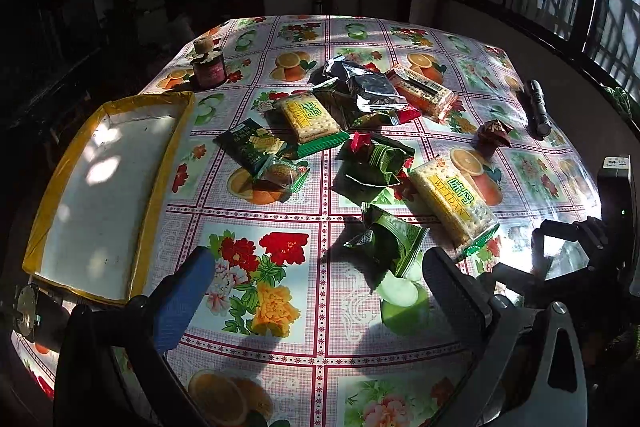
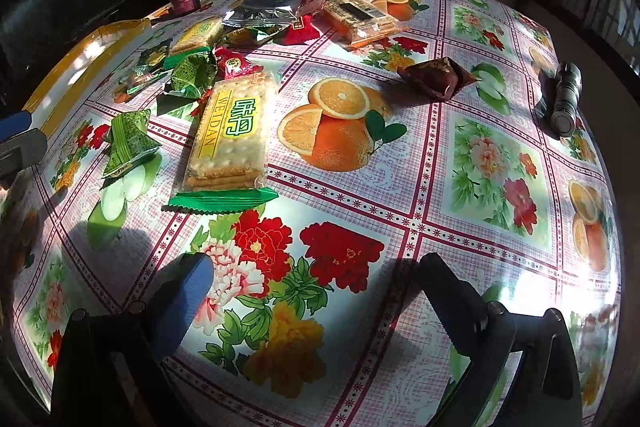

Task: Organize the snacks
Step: 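Move both tools over the snacks on the table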

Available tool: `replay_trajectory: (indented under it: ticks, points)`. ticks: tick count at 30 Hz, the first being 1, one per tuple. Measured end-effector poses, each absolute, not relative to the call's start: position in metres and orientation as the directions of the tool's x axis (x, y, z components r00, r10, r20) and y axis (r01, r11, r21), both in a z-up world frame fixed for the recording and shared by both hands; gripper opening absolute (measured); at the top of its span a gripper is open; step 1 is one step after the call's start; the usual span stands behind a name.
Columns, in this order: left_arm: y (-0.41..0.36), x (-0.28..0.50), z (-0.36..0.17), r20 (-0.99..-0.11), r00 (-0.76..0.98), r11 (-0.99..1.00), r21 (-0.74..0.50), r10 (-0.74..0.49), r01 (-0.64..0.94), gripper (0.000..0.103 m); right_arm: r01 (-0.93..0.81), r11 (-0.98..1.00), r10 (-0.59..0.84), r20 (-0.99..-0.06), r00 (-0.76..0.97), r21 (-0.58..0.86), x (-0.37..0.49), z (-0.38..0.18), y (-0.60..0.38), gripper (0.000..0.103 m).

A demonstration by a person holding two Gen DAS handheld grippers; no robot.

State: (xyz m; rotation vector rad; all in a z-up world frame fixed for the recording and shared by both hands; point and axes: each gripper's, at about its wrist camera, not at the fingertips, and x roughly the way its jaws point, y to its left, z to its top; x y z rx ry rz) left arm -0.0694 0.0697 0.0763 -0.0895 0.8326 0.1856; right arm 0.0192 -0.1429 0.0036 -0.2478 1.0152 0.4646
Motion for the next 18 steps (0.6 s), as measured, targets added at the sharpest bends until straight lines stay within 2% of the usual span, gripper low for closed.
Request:
replay_trajectory:
  ticks: [2,4,5,10,13,18]
  points:
    - [0.078,-0.074,0.088,-0.726,0.67,0.974,0.005,0.158,-0.225,0.103,-0.457,0.887,0.281,-0.862,0.422,0.066,0.017,0.007,-0.141,0.102]
    - [0.085,-0.077,0.098,-0.709,0.675,0.965,0.028,0.203,-0.26,0.103,-0.422,0.883,0.395,-0.813,0.427,0.207,0.009,0.021,-0.145,0.102]
    - [0.089,-0.079,0.103,-0.699,0.675,0.957,0.046,0.235,-0.286,0.103,-0.403,0.885,0.416,-0.783,0.462,0.232,0.002,0.034,-0.143,0.102]
    - [0.112,-0.087,0.125,-0.652,0.675,0.919,0.088,0.345,-0.385,0.103,-0.401,0.905,0.384,-0.679,0.626,0.142,-0.026,0.103,-0.114,0.102]
    - [0.123,-0.088,0.127,-0.665,0.634,0.893,0.118,0.396,-0.434,0.103,-0.405,0.912,0.341,-0.658,0.672,0.06,-0.031,0.124,-0.088,0.102]
    - [0.14,-0.099,0.128,-0.676,0.615,0.875,0.09,0.405,-0.476,0.103,-0.42,0.908,0.319,-0.658,0.682,0.005,-0.037,0.13,-0.059,0.102]
